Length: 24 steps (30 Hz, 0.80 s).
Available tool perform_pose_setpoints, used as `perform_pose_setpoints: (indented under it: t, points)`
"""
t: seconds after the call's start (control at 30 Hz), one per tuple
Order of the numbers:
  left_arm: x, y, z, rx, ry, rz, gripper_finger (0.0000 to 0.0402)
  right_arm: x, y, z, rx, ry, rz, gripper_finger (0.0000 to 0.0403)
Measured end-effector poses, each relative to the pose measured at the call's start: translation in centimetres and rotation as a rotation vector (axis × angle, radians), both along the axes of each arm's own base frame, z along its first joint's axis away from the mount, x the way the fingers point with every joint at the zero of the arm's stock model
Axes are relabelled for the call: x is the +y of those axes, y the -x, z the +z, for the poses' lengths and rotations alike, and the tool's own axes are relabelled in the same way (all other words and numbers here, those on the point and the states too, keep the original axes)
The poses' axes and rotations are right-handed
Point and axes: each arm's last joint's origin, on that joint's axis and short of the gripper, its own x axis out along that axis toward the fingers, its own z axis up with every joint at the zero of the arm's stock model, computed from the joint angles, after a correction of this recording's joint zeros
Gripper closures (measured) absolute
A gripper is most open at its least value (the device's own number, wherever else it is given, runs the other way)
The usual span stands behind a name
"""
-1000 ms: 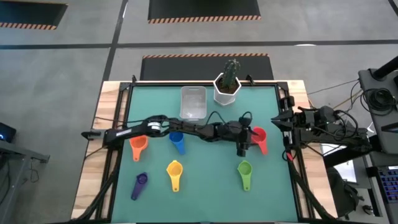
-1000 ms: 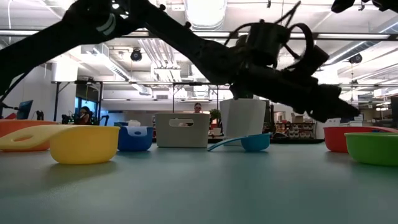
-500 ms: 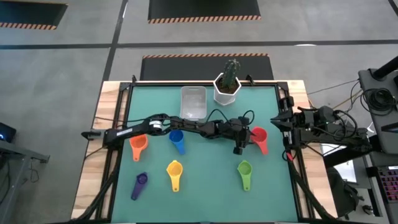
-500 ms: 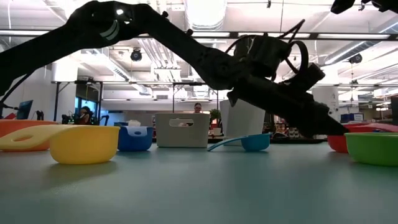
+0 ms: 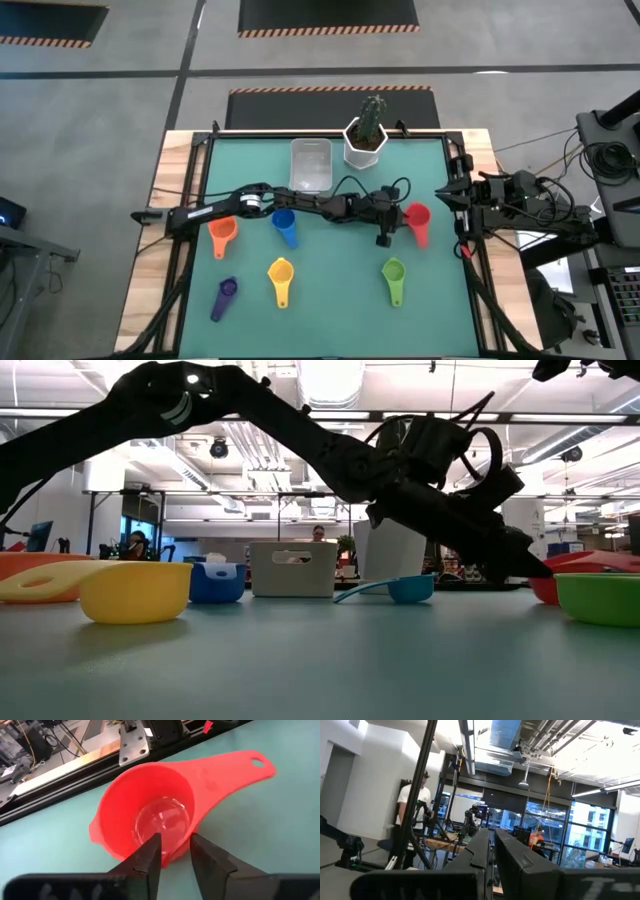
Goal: Nest measuring cups in basket
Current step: Stack the red measuring cup on top of the orange measuring cup
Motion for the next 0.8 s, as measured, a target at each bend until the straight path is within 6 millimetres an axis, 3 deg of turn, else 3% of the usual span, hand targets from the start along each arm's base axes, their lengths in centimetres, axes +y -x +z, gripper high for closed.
perform_pose_setpoints:
  t: [0.37, 0.6, 0.8]
  points:
    - [0.0, 0.0, 0.0, 0.003, 0.0, 0.0, 0.0395, 0.0, 0.0, 0.0, 0.0, 0.0, 0.0, 0.0385]
    - [-0.2, 0.0, 0.0, 0.002, 0.0, -0.004, 0.04, 0.0, 0.0, 0.0, 0.0, 0.0, 0.0, 0.0385]
    - [-1.7, 0.4, 2.5, 0.023, -0.013, -0.037, 0.0401, 0.1, 0.5, 0.5, -0.05, -0.032, 0.026, 0.0385]
